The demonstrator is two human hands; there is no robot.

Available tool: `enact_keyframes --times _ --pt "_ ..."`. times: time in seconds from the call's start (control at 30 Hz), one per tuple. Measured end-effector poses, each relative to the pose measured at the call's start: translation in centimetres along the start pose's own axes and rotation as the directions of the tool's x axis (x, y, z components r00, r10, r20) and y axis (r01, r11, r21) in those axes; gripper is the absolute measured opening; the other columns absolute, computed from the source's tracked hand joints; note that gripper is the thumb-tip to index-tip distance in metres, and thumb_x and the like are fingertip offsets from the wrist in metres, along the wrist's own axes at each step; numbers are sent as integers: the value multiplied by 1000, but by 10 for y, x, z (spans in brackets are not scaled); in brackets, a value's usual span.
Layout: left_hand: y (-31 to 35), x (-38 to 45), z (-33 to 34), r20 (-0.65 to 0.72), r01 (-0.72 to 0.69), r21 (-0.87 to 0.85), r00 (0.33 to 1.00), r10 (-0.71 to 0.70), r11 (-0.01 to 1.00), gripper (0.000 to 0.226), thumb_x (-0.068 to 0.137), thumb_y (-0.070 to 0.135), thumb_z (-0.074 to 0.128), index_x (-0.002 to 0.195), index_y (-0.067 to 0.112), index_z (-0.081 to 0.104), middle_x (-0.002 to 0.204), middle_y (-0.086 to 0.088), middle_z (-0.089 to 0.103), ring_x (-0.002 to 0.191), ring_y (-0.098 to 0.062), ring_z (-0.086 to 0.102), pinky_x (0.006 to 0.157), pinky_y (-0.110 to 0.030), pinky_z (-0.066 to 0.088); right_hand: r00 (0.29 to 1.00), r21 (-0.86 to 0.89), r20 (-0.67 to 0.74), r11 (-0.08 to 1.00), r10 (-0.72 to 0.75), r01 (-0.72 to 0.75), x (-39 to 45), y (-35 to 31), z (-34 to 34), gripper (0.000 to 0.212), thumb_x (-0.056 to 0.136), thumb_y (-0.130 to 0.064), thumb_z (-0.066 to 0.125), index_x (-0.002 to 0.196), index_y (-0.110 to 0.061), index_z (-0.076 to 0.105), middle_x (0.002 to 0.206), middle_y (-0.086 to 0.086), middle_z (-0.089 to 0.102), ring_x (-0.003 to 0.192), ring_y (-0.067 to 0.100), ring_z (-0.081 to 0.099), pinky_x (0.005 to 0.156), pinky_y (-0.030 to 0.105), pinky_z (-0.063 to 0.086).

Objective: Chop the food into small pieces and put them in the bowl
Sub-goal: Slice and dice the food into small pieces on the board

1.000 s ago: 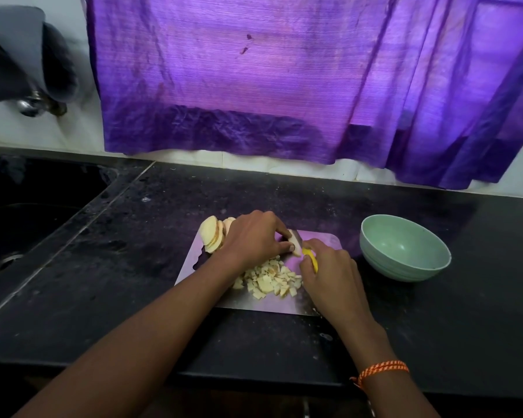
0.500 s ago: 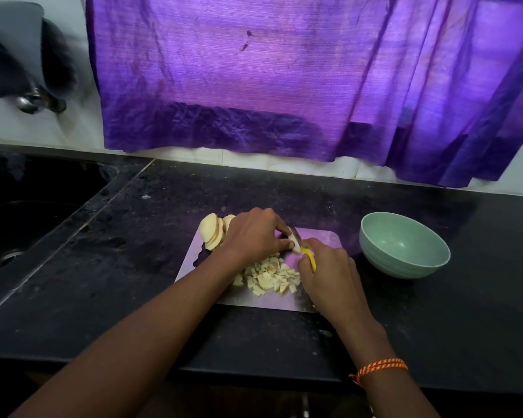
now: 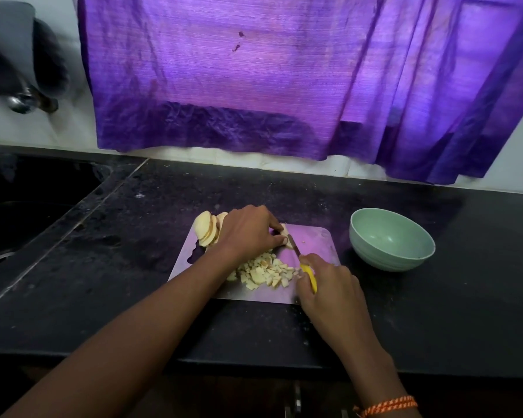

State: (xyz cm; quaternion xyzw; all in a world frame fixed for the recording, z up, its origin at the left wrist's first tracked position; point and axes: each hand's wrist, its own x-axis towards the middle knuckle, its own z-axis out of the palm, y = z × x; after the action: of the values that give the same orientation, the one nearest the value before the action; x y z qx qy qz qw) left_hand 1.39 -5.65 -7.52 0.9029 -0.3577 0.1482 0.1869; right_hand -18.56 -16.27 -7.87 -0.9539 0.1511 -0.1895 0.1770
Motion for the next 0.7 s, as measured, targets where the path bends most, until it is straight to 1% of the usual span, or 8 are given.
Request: enact_keyframes --times 0.1,0.17,0.23,0.3,0.47,0.57,0.63,0.7 --pt "1 -1 0 -6 -9 17 1000 9 1000 37 92 62 74 118 37 81 113 17 79 84 -7 69 54 -24 39 1000 1 -16 1000 0 0 -10 6 -2 41 102 -43 47 143 -37 52 100 5 64 84 21 52 69 34 37" --pt "0 -1 1 -12 -8 23 1000 8 1000 36 92 63 73 117 38 81 114 19 79 87 -7 70 57 -24 43 999 10 -41 1000 -14 15 -17 9 -3 38 101 -41 49 138 -37 56 95 4 66 78 21 49 67 35 36" --pt "-1 0 2 -17 2 34 1000 -1 999 36 91 64 73 116 40 81 113 19 79 88 -8 70 63 -26 51 998 21 -60 999 -28 29 -22 10 -4 35 100 -40 51 134 -36 59 90 4 66 76 22 53 65 35 38" --pt "-1 0 3 -15 9 44 1000 -9 999 36 91 64 72 117 41 81 112 19 79 87 -8 70 65 -27 55 997 27 -74 999 -36 38 -25 11 -5 35 100 -41 52 134 -35 61 86 3 66 75 22 57 63 35 41" --pt "-2 1 4 -24 6 44 1000 -5 999 36 92 64 71 119 41 80 112 18 79 88 -8 70 61 -26 47 997 75 -74 997 -16 22 -33 11 -11 36 100 -41 55 134 -33 63 78 -4 63 71 12 56 64 35 48" --pt "-3 2 3 -27 -8 41 1000 9 999 37 92 65 71 118 40 80 114 18 79 90 -8 70 61 -27 45 993 147 -120 989 -7 24 -31 12 -14 36 98 -34 57 133 -31 66 64 -9 51 62 9 50 57 32 40" --pt "-3 2 2 -28 -17 45 999 18 999 36 92 64 71 117 39 81 114 18 79 89 -7 70 61 -27 43 988 155 -156 988 3 22 -22 13 -13 36 98 -32 56 133 -29 65 64 -8 48 61 11 47 59 30 35" --pt "-3 1 1 -37 -9 43 999 11 999 35 93 62 72 117 39 81 111 16 80 82 -6 68 58 -25 42 986 137 -167 990 7 16 -8 12 -11 38 99 -32 53 135 -29 64 71 0 56 67 16 52 61 31 39"
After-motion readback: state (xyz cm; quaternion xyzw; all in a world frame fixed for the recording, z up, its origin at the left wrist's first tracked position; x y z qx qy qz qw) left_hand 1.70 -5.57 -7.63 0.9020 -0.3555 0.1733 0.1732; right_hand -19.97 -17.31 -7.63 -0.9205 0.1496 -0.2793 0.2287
